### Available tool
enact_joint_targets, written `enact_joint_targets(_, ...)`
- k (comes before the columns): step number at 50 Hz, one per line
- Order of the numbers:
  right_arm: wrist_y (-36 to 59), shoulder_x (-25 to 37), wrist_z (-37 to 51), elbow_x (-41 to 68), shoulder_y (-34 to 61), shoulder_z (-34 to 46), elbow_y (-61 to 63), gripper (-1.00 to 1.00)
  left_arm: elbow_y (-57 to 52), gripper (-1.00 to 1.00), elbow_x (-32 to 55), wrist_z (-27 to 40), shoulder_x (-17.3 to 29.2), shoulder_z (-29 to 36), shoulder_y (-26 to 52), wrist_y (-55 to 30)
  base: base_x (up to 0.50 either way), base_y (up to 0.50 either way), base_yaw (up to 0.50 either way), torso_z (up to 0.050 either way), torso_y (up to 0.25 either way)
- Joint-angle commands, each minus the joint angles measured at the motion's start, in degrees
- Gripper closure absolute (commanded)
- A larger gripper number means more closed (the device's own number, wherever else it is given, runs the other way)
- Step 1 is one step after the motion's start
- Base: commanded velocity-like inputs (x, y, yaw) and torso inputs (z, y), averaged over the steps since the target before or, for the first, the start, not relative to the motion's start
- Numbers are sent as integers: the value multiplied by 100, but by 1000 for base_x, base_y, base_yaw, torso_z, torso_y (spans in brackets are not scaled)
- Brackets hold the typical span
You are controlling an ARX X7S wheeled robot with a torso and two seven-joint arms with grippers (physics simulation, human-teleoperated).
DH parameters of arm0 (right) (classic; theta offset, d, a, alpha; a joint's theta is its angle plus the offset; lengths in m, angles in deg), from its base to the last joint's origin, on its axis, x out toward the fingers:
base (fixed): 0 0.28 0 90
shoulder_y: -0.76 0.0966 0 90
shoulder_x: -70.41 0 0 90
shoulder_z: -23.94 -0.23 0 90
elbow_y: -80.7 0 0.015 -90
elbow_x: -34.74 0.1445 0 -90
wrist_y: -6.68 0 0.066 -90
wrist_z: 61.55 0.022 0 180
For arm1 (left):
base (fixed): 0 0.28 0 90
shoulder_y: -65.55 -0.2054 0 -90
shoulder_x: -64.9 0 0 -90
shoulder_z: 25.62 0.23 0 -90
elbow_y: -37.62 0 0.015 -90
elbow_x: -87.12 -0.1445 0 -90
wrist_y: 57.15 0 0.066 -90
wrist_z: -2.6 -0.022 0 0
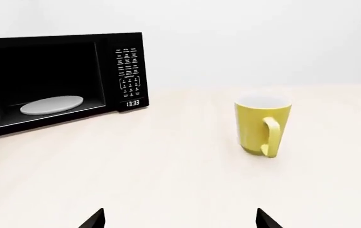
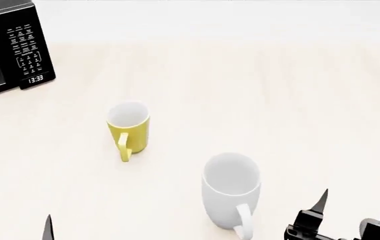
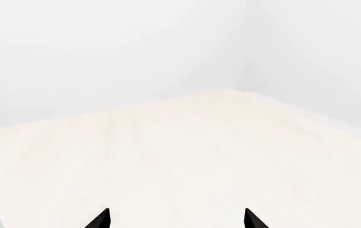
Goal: Put the yellow and white mug to the front of the white mug.
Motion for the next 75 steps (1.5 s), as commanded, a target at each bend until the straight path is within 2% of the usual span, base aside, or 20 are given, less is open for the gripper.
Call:
enact_joint_targets(1,-48,34,-117,199,-14,-26,5,-100,74,-100,110,-9,47,14,5,70,500,-219,0,0,0)
enact_joint_targets(2,59,-14,143,-3,89,9,-292,-100,16,-100,113,0,63,13,-9,19,0,0,0,0,0)
enact_joint_targets(16,-122,45,-22,47,3,140,-163,-100,82,-100,159,42,98,64,19,50,12,-4,0,0,0)
enact_joint_targets(37,-15,32,-88,532,-14,-51,-140,-100,149,-100,271,80,150,101,24,84,420,-310,0,0,0)
enact_joint_targets(40,-379,82,81,-30,-82,183,-176,-100,157,-100,283,85,160,108,18,96,335,-280,0,0,0)
enact_joint_targets(41,11,48,20,305,-29,88,-189,-100,156,-100,301,83,163,101,15,102,0,0,0,0,0)
enact_joint_targets(53,-289,86,173,79,-83,127,-282,-100,188,-100,338,112,192,140,12,118,3,0,0,0,1)
enact_joint_targets(60,-466,112,157,-9,-137,201,-291,-100,207,-100,364,125,208,160,13,124,475,0,0,0,0)
enact_joint_targets(75,-168,97,354,168,-39,82,-346,-100,262,-100,389,154,237,231,41,119,67,0,0,0,0)
